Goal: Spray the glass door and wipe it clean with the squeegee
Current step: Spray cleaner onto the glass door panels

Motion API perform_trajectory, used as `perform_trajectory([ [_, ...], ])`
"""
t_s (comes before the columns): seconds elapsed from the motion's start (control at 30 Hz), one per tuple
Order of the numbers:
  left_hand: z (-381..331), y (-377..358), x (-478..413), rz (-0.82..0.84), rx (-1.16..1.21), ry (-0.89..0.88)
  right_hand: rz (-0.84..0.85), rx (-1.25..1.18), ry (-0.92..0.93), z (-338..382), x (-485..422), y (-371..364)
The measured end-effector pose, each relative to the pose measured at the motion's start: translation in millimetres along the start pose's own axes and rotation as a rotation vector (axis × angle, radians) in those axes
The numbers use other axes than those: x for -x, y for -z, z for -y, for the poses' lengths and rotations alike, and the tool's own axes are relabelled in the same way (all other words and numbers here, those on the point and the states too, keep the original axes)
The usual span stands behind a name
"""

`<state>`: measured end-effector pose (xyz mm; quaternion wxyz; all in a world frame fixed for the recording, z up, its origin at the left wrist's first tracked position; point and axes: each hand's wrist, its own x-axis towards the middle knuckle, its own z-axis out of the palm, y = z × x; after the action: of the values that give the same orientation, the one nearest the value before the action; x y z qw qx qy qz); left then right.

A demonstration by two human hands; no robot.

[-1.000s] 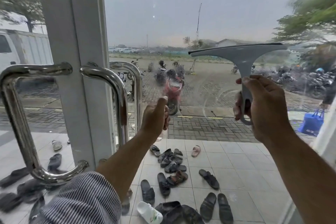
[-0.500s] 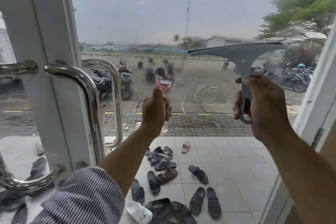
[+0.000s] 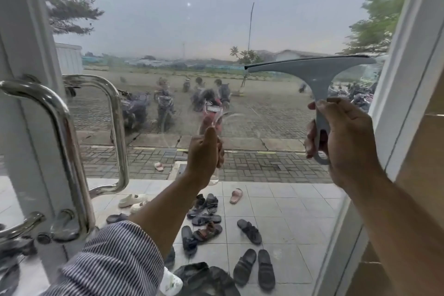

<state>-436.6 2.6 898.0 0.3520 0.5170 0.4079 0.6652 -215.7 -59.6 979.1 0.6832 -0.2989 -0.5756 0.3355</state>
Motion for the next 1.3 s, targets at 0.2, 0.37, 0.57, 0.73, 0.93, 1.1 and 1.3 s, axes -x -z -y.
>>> perform_trajectory([
  [0.2,-25,-30,-11,-0.074,-0.049,-0.031,0.015,0.008,0.008,4,-15,40],
  [0.37,1,-50,2,-0.064,-0.055,0.011,0.049,0.002,-0.014,-1,-21,62],
  [0.57,-9,-77,-1,-0.041,-0.018,0.026,0.056,0.010,-0.018,-5,-28,85],
  [0.73,-7,-105,3,-0.032,-0.014,-0.050,0.051,0.001,-0.029,-5,-32,104],
  [0.93,-3,-128,-1,0.018,0.013,0.040,0.046,0.020,-0.014,-6,-36,123],
  [1.1,16,-155,9,0.076,-0.033,0.026,0.040,0.011,-0.007,-6,-39,138],
  [1.3,8,-172,-1,0.108,-0.007,0.048,0.034,-0.003,-0.010,-6,-42,156],
])
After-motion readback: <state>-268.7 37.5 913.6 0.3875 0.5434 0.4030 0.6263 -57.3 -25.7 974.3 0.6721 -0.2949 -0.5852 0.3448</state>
